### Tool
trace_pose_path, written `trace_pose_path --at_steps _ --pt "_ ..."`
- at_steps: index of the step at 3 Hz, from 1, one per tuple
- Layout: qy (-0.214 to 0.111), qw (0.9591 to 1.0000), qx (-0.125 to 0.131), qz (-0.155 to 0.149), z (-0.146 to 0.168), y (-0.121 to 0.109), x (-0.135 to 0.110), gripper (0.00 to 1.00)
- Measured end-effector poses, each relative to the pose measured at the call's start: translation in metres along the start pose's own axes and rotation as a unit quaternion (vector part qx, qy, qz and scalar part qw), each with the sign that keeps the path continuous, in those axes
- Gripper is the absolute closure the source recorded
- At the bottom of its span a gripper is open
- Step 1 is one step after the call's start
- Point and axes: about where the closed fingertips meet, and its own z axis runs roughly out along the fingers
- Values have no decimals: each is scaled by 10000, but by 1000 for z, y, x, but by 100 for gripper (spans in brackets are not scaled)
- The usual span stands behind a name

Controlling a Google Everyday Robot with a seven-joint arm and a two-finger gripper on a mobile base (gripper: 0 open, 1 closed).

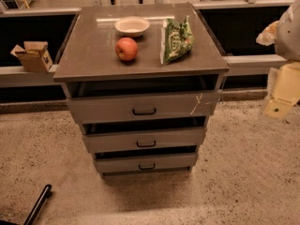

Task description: Open middle drawer

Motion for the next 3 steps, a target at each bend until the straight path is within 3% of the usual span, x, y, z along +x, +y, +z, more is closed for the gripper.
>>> trace_pose_path --at_steps 1,2,3 --pt "-37 10000 11 -17 1 -1 0 0" --pt "-286 9994 -134 -137 28 -8 5 0" --pt "-354 9985 -401 -117 94 -12 23 0"
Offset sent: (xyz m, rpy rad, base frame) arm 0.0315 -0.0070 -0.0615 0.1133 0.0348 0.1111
